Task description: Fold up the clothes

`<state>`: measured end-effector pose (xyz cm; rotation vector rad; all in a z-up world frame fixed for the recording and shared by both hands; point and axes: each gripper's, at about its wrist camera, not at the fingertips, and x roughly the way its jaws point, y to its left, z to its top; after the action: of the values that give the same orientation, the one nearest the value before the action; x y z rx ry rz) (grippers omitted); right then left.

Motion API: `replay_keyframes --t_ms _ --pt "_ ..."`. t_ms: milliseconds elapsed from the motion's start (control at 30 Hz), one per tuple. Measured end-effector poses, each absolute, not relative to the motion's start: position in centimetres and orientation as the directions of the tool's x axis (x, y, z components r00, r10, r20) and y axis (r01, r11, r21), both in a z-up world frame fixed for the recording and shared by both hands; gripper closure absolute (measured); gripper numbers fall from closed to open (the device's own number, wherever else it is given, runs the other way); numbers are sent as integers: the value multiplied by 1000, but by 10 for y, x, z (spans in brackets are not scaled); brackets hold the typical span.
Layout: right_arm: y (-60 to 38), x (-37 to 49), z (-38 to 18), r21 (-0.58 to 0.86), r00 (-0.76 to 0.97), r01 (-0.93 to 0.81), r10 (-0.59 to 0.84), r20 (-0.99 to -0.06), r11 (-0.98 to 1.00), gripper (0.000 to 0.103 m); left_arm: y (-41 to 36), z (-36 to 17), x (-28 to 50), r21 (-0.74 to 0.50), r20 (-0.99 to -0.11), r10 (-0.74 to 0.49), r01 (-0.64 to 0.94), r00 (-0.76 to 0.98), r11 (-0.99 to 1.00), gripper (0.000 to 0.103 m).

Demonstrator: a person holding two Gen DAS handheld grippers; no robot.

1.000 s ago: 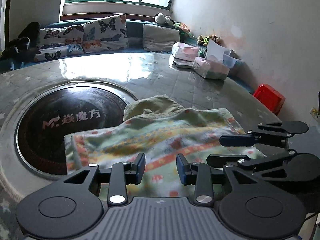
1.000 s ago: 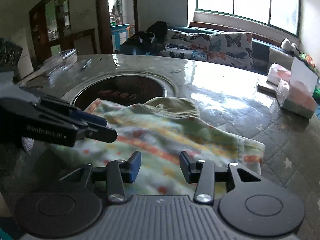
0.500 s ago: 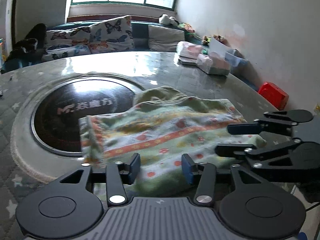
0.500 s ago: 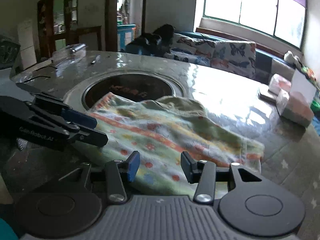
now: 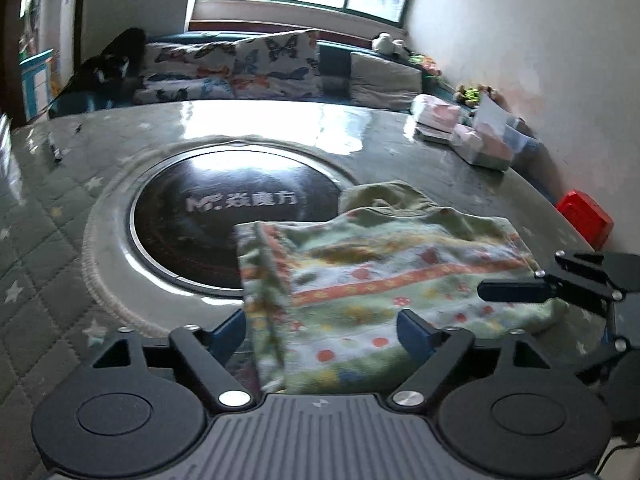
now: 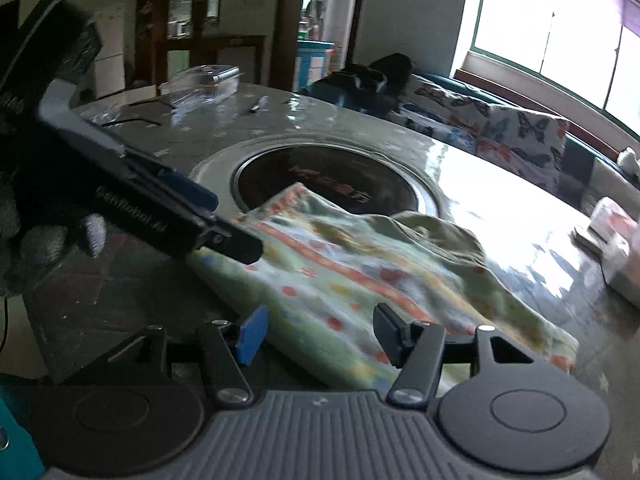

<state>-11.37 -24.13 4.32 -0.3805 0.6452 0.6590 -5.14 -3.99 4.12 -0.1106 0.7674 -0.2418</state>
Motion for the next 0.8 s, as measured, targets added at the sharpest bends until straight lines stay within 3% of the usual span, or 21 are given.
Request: replay_keyframes --t_ms 333,800 --pt "-208 -119 37 -169 566 -745 477 -673 645 41 -27 39 -47 -163 -697 -185 98 693 982 0" --pt "-170 -123 29 -240 550 -795 496 -672 557 43 -2 37 -36 -184 -720 -133 -3 681 983 0"
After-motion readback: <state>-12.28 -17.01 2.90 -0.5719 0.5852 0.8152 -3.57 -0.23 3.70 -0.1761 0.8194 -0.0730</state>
